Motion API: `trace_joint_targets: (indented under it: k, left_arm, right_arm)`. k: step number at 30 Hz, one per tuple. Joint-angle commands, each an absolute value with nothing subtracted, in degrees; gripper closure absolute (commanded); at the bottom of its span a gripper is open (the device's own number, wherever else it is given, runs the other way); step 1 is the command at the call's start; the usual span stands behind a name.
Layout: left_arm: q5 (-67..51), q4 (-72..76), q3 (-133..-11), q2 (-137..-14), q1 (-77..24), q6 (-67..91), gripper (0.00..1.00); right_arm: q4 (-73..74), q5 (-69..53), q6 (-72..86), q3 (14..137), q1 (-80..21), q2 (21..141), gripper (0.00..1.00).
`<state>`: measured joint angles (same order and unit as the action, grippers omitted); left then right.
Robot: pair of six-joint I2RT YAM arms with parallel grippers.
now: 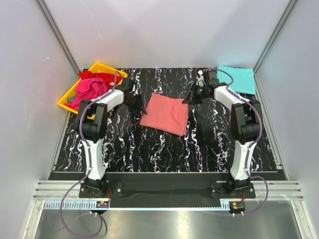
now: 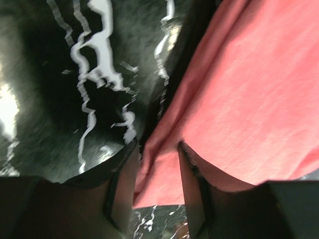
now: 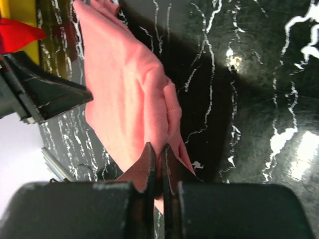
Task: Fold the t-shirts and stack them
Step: Neatly place the folded tshirt to the corner
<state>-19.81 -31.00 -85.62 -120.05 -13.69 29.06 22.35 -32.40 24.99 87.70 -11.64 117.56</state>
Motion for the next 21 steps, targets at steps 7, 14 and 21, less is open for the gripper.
trace_joint_targets:
  k: [7, 14, 21]
  left_arm:
    - [-15.5, -42.4, -96.1, -109.4, -13.8, 25.6, 0.52]
    - [-16.7, -40.7, -87.1, -98.1, -14.1, 23.3, 0.51]
    - [-20.8, -38.1, -81.1, -92.4, -15.0, 22.2, 0.51]
  right_arm:
    - [30.7, -25.8, 14.4, 95.5, -9.6, 116.9, 1.0]
    - [35.1, -24.4, 5.3, 101.6, -6.4, 119.0, 1.0]
    - [43.7, -17.2, -1.9, 113.5, -6.3, 125.1, 1.0]
